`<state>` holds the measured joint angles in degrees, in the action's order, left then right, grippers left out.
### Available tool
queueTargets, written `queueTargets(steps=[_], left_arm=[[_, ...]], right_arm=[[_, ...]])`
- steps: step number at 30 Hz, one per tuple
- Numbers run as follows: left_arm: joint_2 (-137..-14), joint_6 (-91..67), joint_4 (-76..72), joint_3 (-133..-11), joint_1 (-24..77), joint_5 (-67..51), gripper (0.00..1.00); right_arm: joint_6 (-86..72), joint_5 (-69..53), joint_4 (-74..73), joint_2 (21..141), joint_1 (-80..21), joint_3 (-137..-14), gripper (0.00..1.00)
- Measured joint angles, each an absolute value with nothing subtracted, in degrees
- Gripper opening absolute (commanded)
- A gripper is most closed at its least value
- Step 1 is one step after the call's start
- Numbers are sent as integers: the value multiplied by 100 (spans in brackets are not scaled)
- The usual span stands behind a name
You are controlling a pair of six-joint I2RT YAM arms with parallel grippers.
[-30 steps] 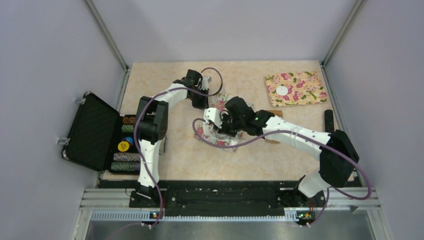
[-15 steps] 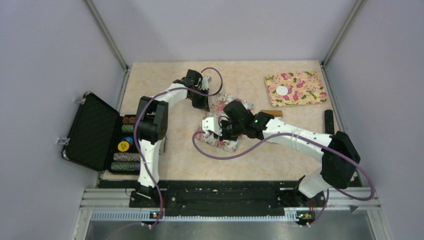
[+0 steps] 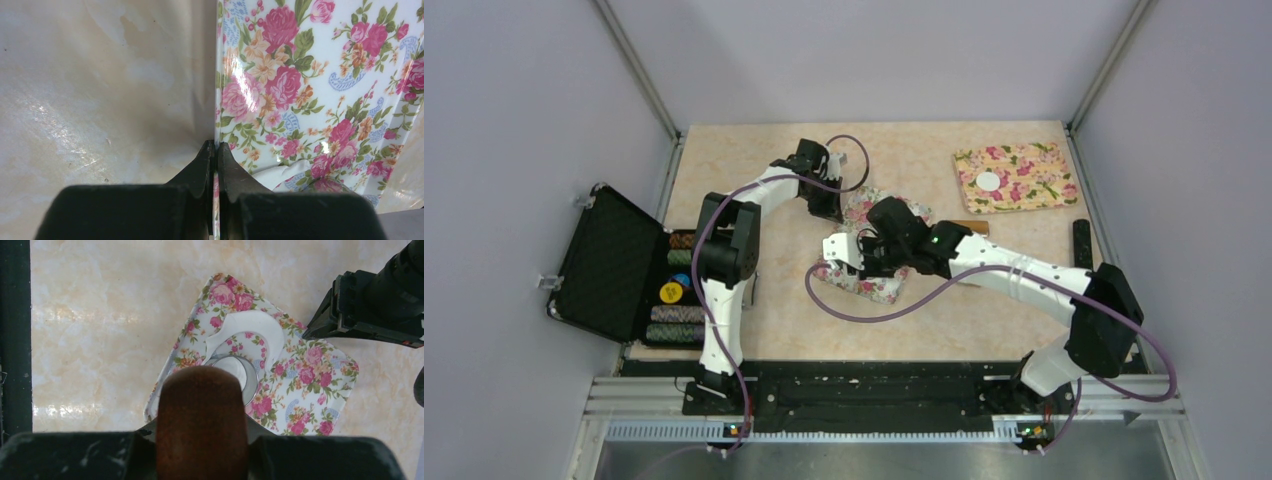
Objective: Roll out the dumpling wrappers from the dough
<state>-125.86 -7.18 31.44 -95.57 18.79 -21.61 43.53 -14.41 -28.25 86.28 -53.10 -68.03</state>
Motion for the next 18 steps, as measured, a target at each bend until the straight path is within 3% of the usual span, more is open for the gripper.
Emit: queueTargets(steps=[18], left_arm=[[-12586,-718,3144,-9557,1879,-2163,0]], right_arm=[[4501,-1417,-2873,8823,-5384,-6943,0]])
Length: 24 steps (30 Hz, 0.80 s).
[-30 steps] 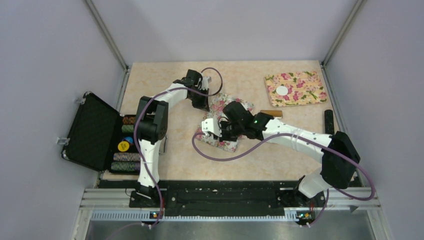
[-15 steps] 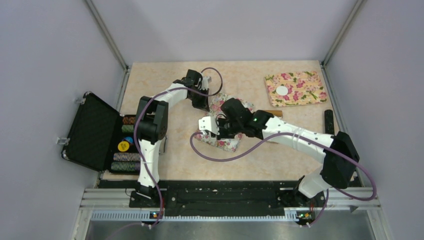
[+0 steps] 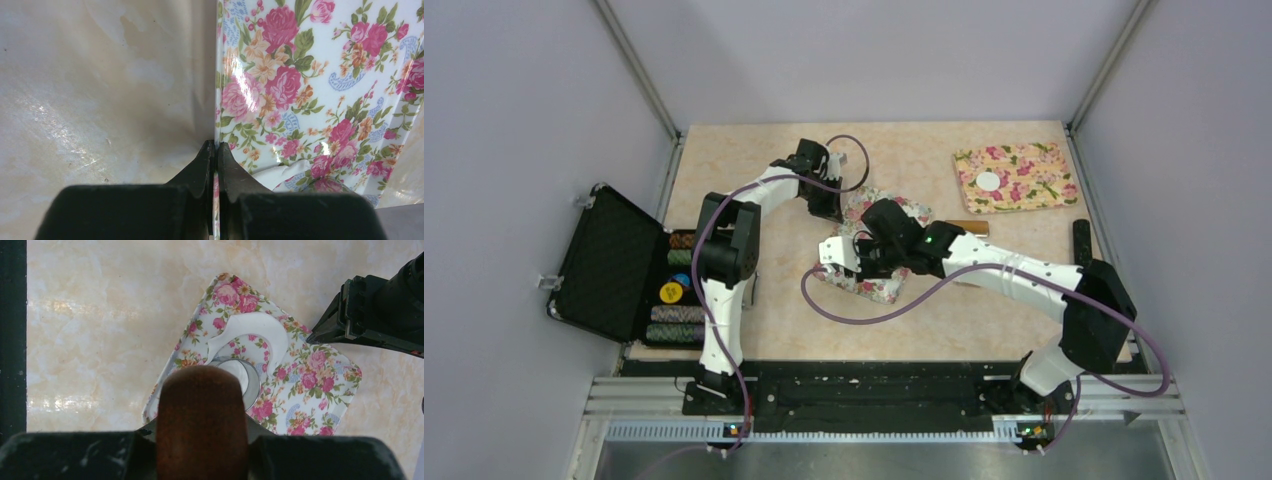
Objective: Roll out the dumpling wrappers from the dough
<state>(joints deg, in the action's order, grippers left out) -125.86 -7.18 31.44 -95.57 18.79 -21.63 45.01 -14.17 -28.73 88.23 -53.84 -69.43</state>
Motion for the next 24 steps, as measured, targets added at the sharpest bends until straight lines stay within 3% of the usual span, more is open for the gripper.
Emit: queueTargets(steps=[24], left_arm=[[-12586,-718,3144,-9557,1879,-2163,0]], right_arm=[[4604,-1334,-2624,8903,-5387,-6707,0]])
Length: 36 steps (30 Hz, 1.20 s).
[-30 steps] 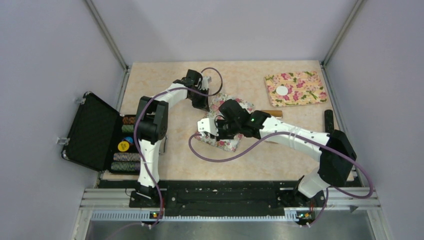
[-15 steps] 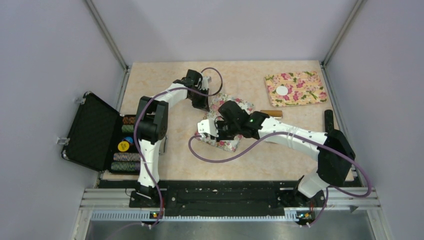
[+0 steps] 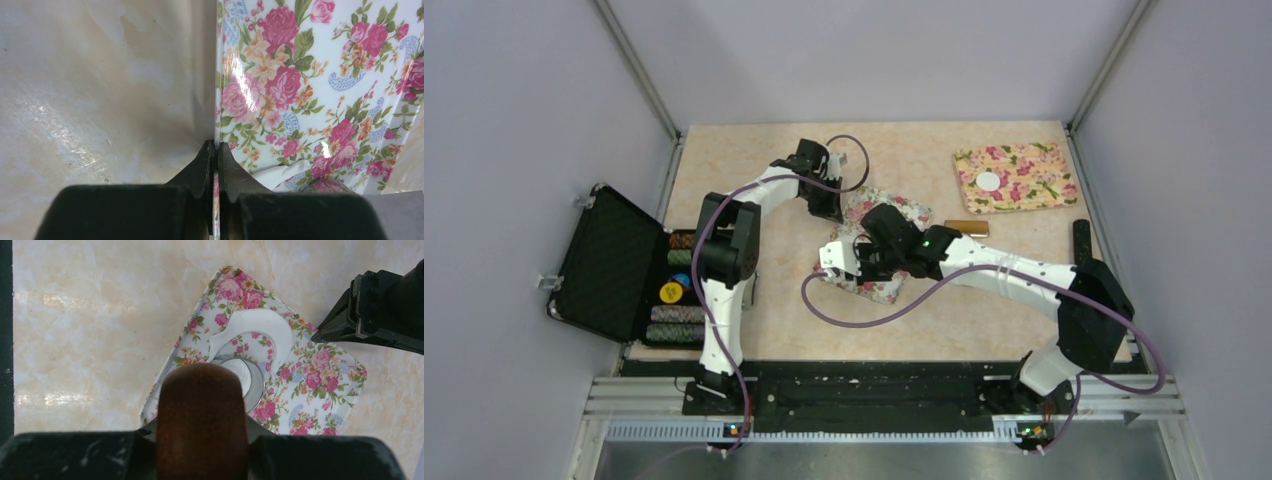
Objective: Roll out the dumpling wrappers from the dough
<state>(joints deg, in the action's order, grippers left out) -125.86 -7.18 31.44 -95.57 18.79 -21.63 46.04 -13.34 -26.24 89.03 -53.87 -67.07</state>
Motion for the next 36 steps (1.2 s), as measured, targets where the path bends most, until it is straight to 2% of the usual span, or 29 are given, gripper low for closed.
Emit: queueTargets(steps=[20,36], left_arm=[[-12582,-718,3135,-9548,1879,-2163,0],[-12573,-718,3118,-9533,1879,-2163,0]], right_arm=[[4517,-1568,-2602,8901,-5537,-6674,0],[3780,-2067,-2477,9131,-5537,-6934,0]])
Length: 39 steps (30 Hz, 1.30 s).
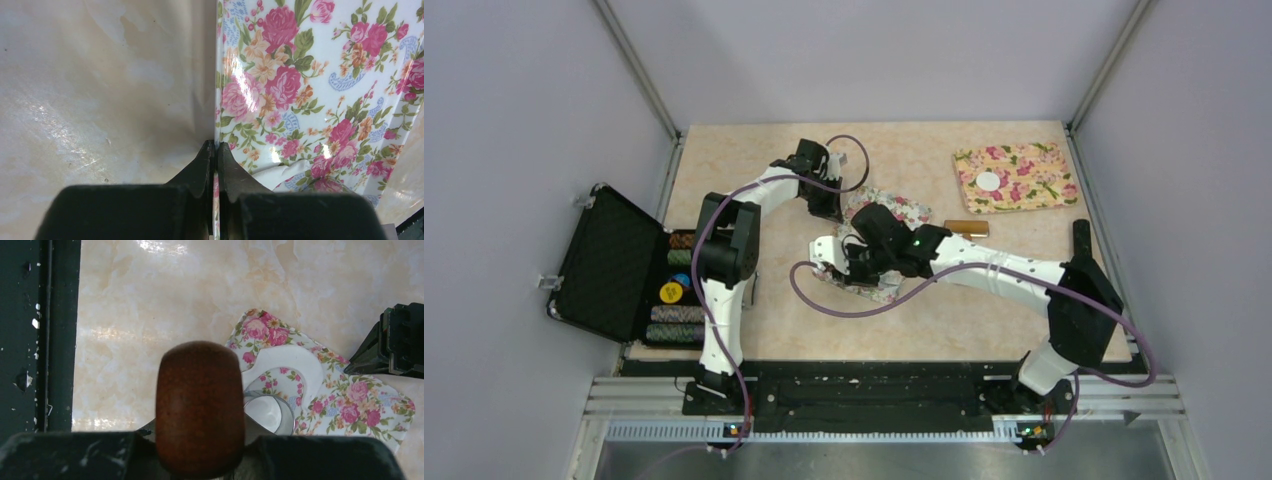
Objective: Roll out the dumpling wrappers from the dough
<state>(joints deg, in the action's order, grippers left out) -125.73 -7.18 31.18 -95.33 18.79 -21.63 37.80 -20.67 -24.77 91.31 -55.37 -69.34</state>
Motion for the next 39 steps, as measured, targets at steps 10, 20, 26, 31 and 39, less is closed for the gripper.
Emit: queueTargets(steps=[10,20,26,31,39], left_arm=[[-12571,-720,3105,-9522,1874,-2174,0],[-12571,-720,3092,-9513,1868,-2209,0],[-12571,-720,3087,-9513,1863,-2220,0],[-12571,-720,3087,-9513,1861,-2226,0],[-12571,-720,3087,-9511,1861,-2226,0]], right_arm=[[2923,-1376,-2176,9537,-5577,-7452,0],[2543,-799,-1953,9845,-5607,-8221,0],[2436,-666,-1942,10068,-5662,-8486,0],[2338,-707,-2043,10101,-5682,-8490,0],[2976,-572,-2611,10099,-6014,-8562,0]])
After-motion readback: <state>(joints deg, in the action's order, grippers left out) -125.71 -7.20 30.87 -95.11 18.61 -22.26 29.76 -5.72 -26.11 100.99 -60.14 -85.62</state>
